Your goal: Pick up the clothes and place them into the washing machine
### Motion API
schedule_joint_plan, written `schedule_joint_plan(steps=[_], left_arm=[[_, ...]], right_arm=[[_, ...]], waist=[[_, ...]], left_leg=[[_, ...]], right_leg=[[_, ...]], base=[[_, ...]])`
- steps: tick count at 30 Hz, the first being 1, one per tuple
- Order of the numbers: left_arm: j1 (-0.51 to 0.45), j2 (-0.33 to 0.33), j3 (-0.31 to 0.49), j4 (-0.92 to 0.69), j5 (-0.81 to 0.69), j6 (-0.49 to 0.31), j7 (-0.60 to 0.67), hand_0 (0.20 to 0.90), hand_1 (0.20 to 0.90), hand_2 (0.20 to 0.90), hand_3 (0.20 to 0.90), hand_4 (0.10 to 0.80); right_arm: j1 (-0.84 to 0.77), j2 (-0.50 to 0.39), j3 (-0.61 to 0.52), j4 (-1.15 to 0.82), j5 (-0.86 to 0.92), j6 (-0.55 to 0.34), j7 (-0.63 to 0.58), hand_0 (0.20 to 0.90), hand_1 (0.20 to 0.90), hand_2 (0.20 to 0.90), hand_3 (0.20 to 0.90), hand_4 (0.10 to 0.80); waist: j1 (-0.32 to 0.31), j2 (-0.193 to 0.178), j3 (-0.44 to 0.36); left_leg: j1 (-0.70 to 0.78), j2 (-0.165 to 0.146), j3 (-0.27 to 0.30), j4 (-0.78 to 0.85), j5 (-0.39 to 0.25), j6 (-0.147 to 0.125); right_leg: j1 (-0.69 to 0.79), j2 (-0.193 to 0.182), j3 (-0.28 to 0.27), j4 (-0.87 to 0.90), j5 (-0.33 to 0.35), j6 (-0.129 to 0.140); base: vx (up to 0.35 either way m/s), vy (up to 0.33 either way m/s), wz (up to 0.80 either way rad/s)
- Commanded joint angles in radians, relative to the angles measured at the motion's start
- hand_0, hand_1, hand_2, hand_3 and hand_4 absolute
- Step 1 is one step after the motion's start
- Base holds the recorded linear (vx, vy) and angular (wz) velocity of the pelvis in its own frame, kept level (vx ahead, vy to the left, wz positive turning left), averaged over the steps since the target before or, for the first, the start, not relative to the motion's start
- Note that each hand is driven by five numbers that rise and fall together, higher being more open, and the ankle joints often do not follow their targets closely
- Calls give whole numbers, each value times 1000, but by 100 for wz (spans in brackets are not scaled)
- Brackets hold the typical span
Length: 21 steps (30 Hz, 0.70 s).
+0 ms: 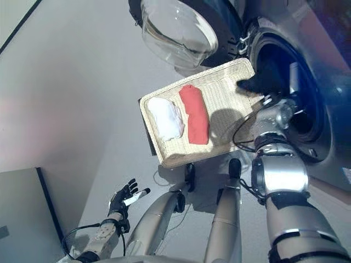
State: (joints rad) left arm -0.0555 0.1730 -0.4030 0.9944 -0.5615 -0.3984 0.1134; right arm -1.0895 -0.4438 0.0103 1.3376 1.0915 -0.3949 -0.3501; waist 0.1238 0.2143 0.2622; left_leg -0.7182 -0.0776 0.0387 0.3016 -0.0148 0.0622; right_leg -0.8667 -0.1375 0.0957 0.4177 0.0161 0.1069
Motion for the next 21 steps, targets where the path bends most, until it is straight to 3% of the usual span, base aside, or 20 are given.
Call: schedule_joint_plan(steps=[1,5,10,14,17,21], left_arm=[[16,67,61,47,3,-26,31,900,900,900,900,800],[25,83,85,40,24,-26,39,900,900,900,900,800],[33,91,103,45,32,-31,53,900,900,900,900,800],[32,104,128,49,60,-30,79,900,900,900,900,800],[24,116,137,38,81,-34,99,900,900,900,900,800],[3,127,138,23,92,-41,114,900,900,900,900,800]], right_arm=[[-6,-13,133,-88,-201,6,21,900,900,900,900,800],[12,-6,266,-101,-434,66,-23,900,900,900,900,800],[39,8,346,-131,-608,102,-33,900,900,900,900,800],[3,17,482,-39,-909,187,-101,900,900,900,900,800],[-14,23,485,26,-972,206,-145,900,900,900,900,800],[25,24,343,26,-779,150,-145,900,900,900,900,800]], waist=[[33,-17,-19],[29,-57,-6],[29,-102,10],[43,-134,24],[56,-138,35],[64,-141,45]], left_leg=[[-51,42,-29,1,6,-101],[-49,51,-38,0,17,-106],[-36,55,-54,-12,30,-109],[-32,57,-77,-20,48,-113],[-25,55,-92,-26,57,-116],[-13,53,-106,-31,64,-118]], right_leg=[[95,9,-103,-75,-9,-54],[115,13,-124,-98,6,-55],[146,16,-149,-123,18,-52],[172,11,-180,-144,28,-49],[187,5,-202,-145,28,-49],[206,-2,-223,-143,17,-49]], base=[[-48,-71,11],[-24,-58,12],[-5,-44,6],[-6,-56,17],[0,-44,17],[12,-39,23]])
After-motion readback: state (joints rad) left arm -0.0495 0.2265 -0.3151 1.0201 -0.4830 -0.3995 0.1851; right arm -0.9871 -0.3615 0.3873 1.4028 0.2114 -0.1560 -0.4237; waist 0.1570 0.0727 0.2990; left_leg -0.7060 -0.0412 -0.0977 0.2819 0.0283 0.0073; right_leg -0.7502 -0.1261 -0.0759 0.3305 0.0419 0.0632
